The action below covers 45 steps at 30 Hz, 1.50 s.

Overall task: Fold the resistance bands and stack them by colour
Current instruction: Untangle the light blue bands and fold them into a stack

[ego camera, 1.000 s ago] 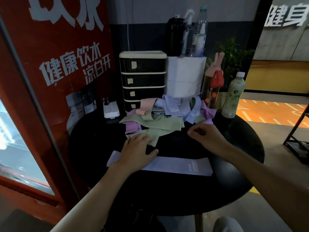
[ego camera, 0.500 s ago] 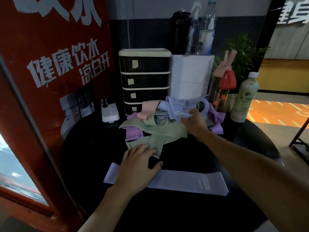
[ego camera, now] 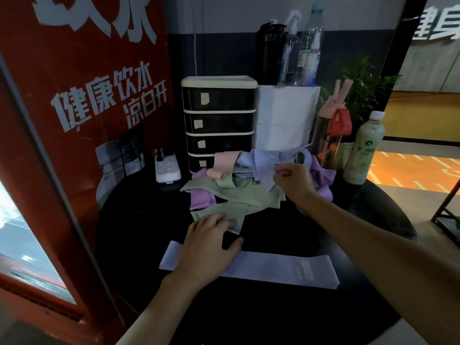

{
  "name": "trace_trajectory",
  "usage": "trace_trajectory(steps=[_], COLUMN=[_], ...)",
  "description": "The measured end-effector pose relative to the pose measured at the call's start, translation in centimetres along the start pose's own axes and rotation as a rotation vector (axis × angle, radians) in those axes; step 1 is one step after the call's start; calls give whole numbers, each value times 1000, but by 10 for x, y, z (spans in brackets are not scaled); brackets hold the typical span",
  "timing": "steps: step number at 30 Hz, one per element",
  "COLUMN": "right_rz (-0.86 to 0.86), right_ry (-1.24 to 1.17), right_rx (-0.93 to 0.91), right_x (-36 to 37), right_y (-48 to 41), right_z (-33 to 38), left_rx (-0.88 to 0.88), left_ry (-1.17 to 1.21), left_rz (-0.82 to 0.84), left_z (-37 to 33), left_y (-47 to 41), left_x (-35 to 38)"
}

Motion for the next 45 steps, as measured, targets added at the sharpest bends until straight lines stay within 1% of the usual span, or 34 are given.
trace_trajectory(steps=[3, 6, 10, 13, 18, 21, 25, 30, 33, 37, 39, 41, 45], right_rz=[-9, -24, 8, 46, 117, 169, 147, 114, 111, 78, 50, 20, -48], right_ry=[-51, -50, -54, -69, -94, -53, -64, -113, -118, -116, -98, -93, -100], right_rx=[-51, -104, -184, -228, -279, -327, -344, -361, -383, -395, -398, -396, -342], right_x=[-16, -32, -51, -64, -84, -99, -122, -140, -144, -149, -153, -159, -173], right_y=[21, 39, 58, 70, 94, 107, 114, 114, 114, 114, 116, 117, 117], right_z=[19, 32, 39, 40, 35, 32, 22, 12, 8, 5, 4, 2, -8], left_rx=[23, 33, 42, 116, 309, 386, 408, 375, 400, 472, 495, 496, 433], left_ry=[15, 36, 132, 195, 282, 279, 262, 241, 299, 377, 365, 343, 275], left_rz=[-68, -145, -224, -225, -108, 39, 204, 333, 429, 504, 500, 485, 469], left_z=[-1, -4, -9, -28, -83, -113, -140, -148, -157, -173, -177, -178, -166], left_y=[2, 7, 11, 8, -4, -15, -27, -38, -38, -33, -33, -35, -42], left_x=[-3, -10, -20, -29, -34, -27, -16, 2, 9, 16, 17, 19, 23])
Point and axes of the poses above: each hand's wrist, its own y-axis away from the middle knuckle, its own x-axis out of the palm, z = x × y, the point moved 4 cm from there along -y, towards the middle knuckle, and after that the axes turned 12 degrees about -x, right-handed, at the moved point
